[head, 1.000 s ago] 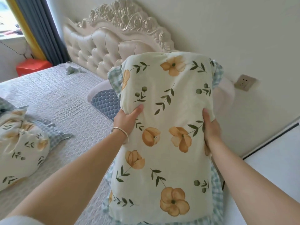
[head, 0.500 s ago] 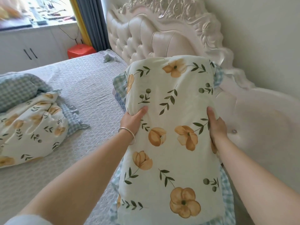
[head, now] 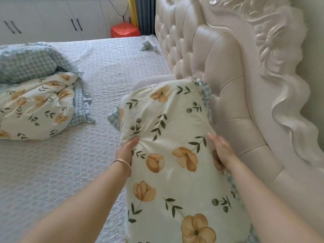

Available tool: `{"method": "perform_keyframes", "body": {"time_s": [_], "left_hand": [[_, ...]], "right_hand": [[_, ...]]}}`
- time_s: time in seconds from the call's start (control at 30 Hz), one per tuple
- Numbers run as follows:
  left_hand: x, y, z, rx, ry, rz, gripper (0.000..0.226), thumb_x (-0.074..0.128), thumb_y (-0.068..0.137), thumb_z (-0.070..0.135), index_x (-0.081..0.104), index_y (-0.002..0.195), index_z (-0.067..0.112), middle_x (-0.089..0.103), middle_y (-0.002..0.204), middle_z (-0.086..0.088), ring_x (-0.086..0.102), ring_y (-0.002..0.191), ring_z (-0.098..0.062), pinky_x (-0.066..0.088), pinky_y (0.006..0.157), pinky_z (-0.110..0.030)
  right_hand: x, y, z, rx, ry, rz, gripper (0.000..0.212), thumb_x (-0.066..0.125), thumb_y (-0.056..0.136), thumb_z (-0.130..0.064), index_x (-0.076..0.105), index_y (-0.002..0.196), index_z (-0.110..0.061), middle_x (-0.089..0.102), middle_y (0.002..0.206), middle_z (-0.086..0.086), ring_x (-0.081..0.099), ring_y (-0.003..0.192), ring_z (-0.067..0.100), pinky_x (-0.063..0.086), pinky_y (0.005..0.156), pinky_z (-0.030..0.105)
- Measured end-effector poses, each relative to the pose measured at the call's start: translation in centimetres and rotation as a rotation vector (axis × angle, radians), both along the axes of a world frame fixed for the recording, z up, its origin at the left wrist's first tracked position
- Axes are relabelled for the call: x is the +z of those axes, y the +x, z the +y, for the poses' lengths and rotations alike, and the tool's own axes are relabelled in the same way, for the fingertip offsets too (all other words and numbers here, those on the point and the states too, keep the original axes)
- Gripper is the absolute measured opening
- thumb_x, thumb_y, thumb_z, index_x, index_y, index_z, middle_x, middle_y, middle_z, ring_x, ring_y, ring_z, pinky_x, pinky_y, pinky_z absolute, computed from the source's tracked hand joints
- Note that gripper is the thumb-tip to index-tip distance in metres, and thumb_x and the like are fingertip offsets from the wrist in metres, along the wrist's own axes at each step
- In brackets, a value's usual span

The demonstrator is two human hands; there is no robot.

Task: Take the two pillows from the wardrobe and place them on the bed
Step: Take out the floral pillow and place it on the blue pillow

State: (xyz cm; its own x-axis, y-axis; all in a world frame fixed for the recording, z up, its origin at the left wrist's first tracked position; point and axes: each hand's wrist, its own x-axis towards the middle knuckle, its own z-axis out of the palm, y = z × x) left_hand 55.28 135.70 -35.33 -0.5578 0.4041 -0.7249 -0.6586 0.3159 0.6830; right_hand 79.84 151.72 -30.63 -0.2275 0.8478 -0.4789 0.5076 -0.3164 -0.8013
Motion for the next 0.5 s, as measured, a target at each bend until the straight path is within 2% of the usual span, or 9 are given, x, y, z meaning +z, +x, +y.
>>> {"method": "perform_keyframes", "body": {"time_s": [0.07, 0.1, 0.2, 0.3, 0.37, 0.43, 0.5], "left_hand": [[-2.6, -0.3, 0.7, 0.063, 0.001, -0.039, 0.060, 0.085, 0.051, 0.045, 0.070, 0.104, 0.020, 0.071, 0.106, -0.015, 0.068, 0.096, -0.036, 0.051, 0.093, -0.052], [-3.4, -0.1, 1.1, 0.088, 0.004, -0.058, 0.059, 0.085, 0.052, 0.042, 0.070, 0.105, 0.020, 0.070, 0.108, -0.014, 0.067, 0.098, -0.035, 0.051, 0.094, -0.052], [-5.9, -0.3, 2.3, 0.172, -0.027, -0.095, 0.070, 0.086, 0.049, 0.038, 0.067, 0.112, 0.014, 0.070, 0.107, -0.013, 0.067, 0.096, -0.034, 0.051, 0.093, -0.050], [-8.1, -2.2, 3.9, 0.186, -0.039, -0.101, 0.088, 0.087, 0.038, 0.045, 0.065, 0.117, 0.015, 0.070, 0.108, -0.013, 0.068, 0.095, -0.035, 0.051, 0.092, -0.052], [-9.8, -4.2, 5.8, 0.176, -0.025, -0.095, 0.096, 0.088, 0.033, 0.050, 0.064, 0.119, 0.016, 0.070, 0.110, -0.013, 0.068, 0.096, -0.036, 0.051, 0.093, -0.053], [-8.1, -5.7, 8.2, 0.116, 0.035, -0.070, 0.091, 0.084, 0.046, 0.058, 0.062, 0.124, 0.017, 0.070, 0.113, -0.013, 0.068, 0.100, -0.035, 0.051, 0.093, -0.052], [-5.8, -7.0, 11.2, 0.070, 0.192, -0.053, 0.057, 0.059, 0.083, 0.057, 0.062, 0.122, 0.016, 0.070, 0.114, -0.012, 0.066, 0.104, -0.032, 0.050, 0.093, -0.050]], "right_hand": [[-2.5, 0.6, 0.3, 0.084, -0.121, -0.029, 0.041, 0.048, 0.081, -0.063, 0.059, 0.083, -0.023, 0.062, 0.059, -0.009, 0.055, 0.053, 0.007, 0.036, 0.056, 0.028], [-4.0, 0.8, 0.4, 0.097, -0.194, -0.026, 0.045, 0.050, 0.079, -0.064, 0.061, 0.084, -0.021, 0.064, 0.062, -0.009, 0.056, 0.056, 0.007, 0.039, 0.059, 0.028], [-7.3, -0.1, 0.3, 0.081, -0.247, -0.015, 0.052, 0.064, 0.077, -0.053, 0.056, 0.113, -0.017, 0.066, 0.100, -0.001, 0.062, 0.091, 0.015, 0.049, 0.079, 0.031], [-7.6, -2.7, 1.9, 0.122, -0.155, -0.025, 0.090, 0.072, 0.054, -0.060, 0.046, 0.129, -0.017, 0.060, 0.120, 0.003, 0.058, 0.108, 0.021, 0.047, 0.096, 0.040], [-7.6, -4.4, 4.2, 0.158, -0.087, -0.040, 0.099, 0.073, 0.049, -0.062, 0.042, 0.134, -0.022, 0.058, 0.125, 0.000, 0.057, 0.111, 0.019, 0.046, 0.098, 0.041], [-7.0, -6.4, 6.9, 0.157, -0.016, -0.010, 0.089, 0.077, 0.061, -0.052, 0.041, 0.136, -0.021, 0.056, 0.127, -0.003, 0.056, 0.109, 0.015, 0.046, 0.096, 0.034], [-5.9, -8.7, 10.4, 0.114, 0.094, 0.007, 0.074, 0.073, 0.075, -0.038, 0.039, 0.138, -0.018, 0.052, 0.126, -0.003, 0.052, 0.111, 0.014, 0.042, 0.092, 0.028]]}}
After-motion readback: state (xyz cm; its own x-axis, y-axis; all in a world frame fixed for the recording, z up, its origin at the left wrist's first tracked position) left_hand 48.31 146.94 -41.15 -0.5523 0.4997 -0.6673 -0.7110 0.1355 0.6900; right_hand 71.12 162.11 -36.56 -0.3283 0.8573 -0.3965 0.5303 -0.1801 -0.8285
